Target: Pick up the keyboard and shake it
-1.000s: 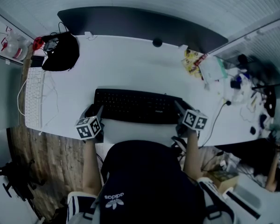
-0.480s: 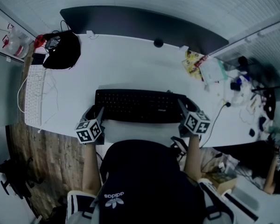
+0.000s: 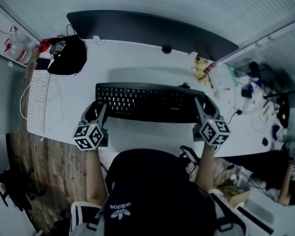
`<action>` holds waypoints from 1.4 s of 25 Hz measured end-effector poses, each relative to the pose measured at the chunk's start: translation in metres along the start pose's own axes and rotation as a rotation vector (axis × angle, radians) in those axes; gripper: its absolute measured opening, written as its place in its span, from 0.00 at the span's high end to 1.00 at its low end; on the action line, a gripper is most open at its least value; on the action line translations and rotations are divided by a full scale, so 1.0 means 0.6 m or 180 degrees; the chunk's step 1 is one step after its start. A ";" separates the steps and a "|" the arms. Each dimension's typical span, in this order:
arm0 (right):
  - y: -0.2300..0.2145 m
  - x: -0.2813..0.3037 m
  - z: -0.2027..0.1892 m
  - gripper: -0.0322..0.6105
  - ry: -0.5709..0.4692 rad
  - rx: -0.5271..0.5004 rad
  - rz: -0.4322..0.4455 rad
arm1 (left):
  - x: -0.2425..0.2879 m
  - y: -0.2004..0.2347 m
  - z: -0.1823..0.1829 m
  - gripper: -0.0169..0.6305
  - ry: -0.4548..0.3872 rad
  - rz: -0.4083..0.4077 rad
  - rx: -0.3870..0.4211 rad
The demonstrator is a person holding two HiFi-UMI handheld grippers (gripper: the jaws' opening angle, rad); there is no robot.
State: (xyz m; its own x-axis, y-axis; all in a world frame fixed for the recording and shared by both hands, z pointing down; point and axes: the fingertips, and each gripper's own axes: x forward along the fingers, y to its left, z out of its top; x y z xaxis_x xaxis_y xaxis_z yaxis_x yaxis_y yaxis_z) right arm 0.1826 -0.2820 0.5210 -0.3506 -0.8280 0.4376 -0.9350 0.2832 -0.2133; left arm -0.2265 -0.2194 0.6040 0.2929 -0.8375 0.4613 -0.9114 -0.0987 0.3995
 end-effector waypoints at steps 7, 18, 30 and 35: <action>0.029 -0.033 0.094 0.64 -0.0440 -0.0263 0.0077 | -0.013 -0.022 0.079 0.63 -0.0384 -0.0114 0.0100; 0.105 -0.100 0.225 0.64 -0.1015 -0.0867 0.0075 | -0.041 -0.035 0.172 0.63 -0.1045 -0.0370 0.0158; 0.172 -0.181 0.332 0.64 -0.1645 -0.1211 0.0191 | -0.102 -0.065 0.282 0.63 -0.1726 -0.0531 0.0297; 0.194 -0.222 0.365 0.64 -0.1896 -0.1286 0.0165 | -0.127 -0.083 0.323 0.63 -0.1943 -0.0617 0.0355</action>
State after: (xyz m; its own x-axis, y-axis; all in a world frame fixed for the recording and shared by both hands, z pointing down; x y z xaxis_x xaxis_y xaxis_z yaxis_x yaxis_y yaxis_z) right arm 0.1322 -0.2448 0.2468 -0.4145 -0.8993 -0.1395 -0.9048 0.3908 0.1692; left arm -0.2594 -0.2547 0.3953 0.2681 -0.9505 -0.1572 -0.8927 -0.3065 0.3304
